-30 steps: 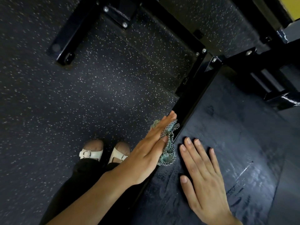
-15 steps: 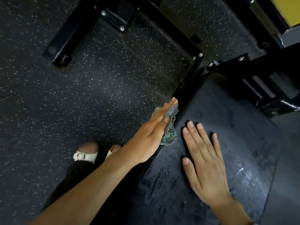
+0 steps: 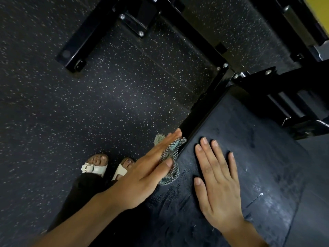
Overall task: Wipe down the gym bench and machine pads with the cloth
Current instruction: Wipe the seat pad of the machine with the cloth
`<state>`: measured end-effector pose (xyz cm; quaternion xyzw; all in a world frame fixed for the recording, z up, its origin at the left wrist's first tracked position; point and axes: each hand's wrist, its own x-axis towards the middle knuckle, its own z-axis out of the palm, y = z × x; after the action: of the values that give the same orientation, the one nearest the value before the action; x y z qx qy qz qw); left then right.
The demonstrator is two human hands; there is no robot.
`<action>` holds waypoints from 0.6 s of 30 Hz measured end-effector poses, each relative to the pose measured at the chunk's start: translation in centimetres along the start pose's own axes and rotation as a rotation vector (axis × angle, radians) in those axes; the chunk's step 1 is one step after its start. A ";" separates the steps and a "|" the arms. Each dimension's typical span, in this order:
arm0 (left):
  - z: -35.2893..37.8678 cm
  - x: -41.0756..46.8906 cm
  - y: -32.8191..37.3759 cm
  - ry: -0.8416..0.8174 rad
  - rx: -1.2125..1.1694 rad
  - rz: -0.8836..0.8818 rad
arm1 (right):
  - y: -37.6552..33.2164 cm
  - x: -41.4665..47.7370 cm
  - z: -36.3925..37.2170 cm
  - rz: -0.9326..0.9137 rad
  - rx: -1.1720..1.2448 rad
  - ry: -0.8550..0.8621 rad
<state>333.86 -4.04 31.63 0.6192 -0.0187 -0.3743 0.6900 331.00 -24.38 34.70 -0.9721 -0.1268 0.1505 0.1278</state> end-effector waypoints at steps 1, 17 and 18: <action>0.1 0.4 0.1 0.005 0.009 0.000 | 0.0 0.0 0.0 0.002 -0.005 -0.004; -0.1 9.6 1.8 -0.009 0.063 0.112 | -0.1 0.2 -0.1 0.016 -0.018 -0.020; -0.2 9.5 1.6 -0.016 0.070 0.113 | -0.1 0.2 -0.1 0.019 -0.016 -0.022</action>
<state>341.56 -9.06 28.88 0.6378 -0.0722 -0.3386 0.6880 331.22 -24.27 34.79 -0.9725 -0.1203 0.1612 0.1174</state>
